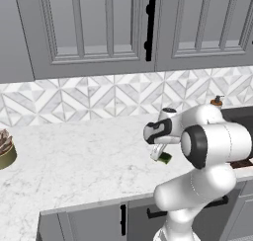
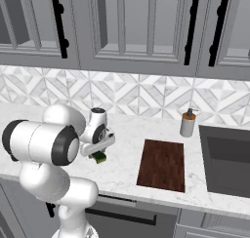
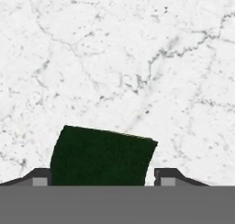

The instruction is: Pick up the sponge from the counter and clean the cutting board by briefly scrubbing or pressing down on the cutting board. Once finished, release the sponge.

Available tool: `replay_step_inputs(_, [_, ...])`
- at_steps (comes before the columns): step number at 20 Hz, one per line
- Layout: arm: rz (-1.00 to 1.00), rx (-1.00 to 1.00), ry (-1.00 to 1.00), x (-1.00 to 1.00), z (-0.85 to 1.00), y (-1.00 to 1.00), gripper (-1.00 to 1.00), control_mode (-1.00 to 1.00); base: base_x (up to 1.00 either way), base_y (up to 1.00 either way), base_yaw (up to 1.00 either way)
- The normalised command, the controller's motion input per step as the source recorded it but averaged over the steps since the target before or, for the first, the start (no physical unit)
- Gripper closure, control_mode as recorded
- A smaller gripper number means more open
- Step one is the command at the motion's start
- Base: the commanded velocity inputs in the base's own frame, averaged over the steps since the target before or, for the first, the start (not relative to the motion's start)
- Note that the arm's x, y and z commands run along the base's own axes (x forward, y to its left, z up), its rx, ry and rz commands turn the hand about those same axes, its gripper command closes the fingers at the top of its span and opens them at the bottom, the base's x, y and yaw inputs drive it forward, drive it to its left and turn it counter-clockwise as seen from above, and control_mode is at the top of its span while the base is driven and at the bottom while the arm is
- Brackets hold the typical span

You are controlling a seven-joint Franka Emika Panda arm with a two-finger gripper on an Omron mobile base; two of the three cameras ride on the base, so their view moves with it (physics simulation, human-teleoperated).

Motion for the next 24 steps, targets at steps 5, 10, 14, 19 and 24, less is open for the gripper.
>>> replay_step_inputs(5, [0.04,0.0,0.0,-0.26,-0.57,0.0,-1.0,-1.0,0.0,0.0,0.0])
replay_step_inputs(10, [0.02,0.0,0.0,-0.3,-0.39,0.04,1.0,-1.0,0.0,0.0,0.0])
replay_step_inputs(14, [-0.01,0.04,0.0,-0.02,0.66,-0.02,1.0,-1.0,0.0,0.0,0.0])
replay_step_inputs(19, [-0.09,0.11,0.04,0.02,0.57,-0.6,1.0,-1.0,0.0,0.0,0.0])
replay_step_inputs(24, [-0.07,0.08,0.0,0.23,0.32,-1.0,1.0,-1.0,0.0,0.0,0.0])
